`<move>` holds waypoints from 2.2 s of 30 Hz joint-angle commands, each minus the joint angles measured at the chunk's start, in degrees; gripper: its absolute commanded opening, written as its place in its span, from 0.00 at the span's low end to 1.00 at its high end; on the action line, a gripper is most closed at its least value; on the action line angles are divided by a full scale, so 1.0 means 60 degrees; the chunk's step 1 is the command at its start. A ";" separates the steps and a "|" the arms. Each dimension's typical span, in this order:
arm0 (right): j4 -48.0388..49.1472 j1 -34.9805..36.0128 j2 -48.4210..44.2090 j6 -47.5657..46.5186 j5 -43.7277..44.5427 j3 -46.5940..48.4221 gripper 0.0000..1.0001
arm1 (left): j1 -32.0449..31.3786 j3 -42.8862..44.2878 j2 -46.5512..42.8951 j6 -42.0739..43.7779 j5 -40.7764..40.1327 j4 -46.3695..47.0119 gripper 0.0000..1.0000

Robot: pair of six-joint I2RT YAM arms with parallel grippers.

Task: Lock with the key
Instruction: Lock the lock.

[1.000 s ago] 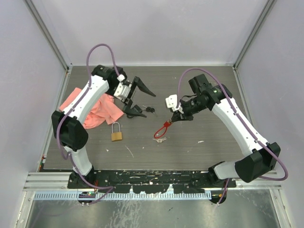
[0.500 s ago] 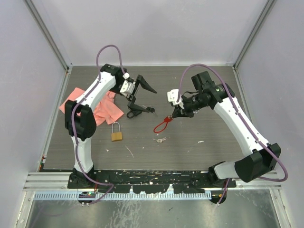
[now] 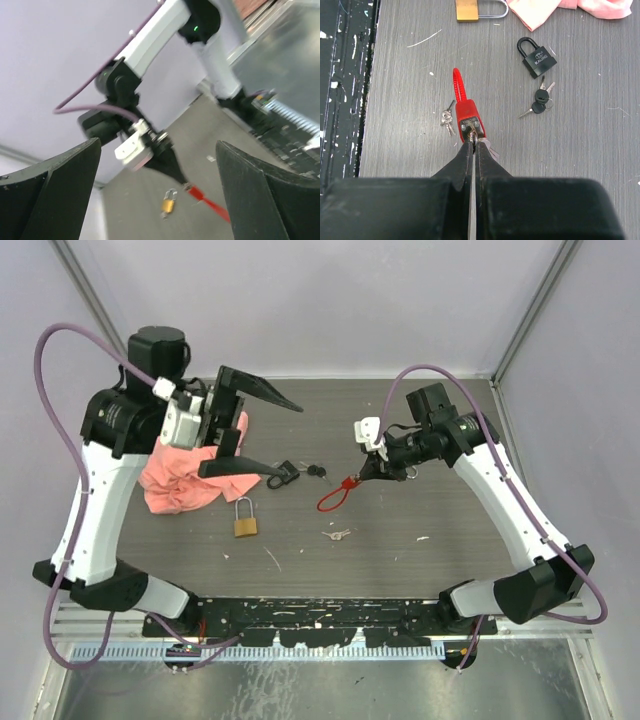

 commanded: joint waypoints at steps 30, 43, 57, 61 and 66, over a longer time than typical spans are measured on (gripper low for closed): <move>0.1436 -0.0017 -0.0544 0.1151 -0.0788 -0.0256 0.01 | -0.4303 -1.2536 -0.3931 -1.0630 -1.1716 1.5748 0.88; 0.1193 -0.0011 -0.0598 0.0777 -0.0857 -0.0319 0.01 | -0.4301 -1.1810 -0.2306 -1.1700 -1.1835 1.5994 0.65; 0.0344 -0.0013 -0.0672 -0.0627 -0.1231 -0.0353 0.01 | -0.4083 -1.1145 -0.1457 -1.2327 -1.0286 1.5547 0.03; -0.0713 -0.0011 -0.0649 -0.2516 -0.1447 -0.0306 0.01 | -0.3380 -1.0919 -0.1239 -1.3447 -0.8282 1.5720 0.00; -0.1532 -0.0010 -0.0480 -0.3885 -0.1475 -0.0002 0.01 | -0.2741 -1.0424 -0.0601 -1.4584 -0.5779 1.5740 0.00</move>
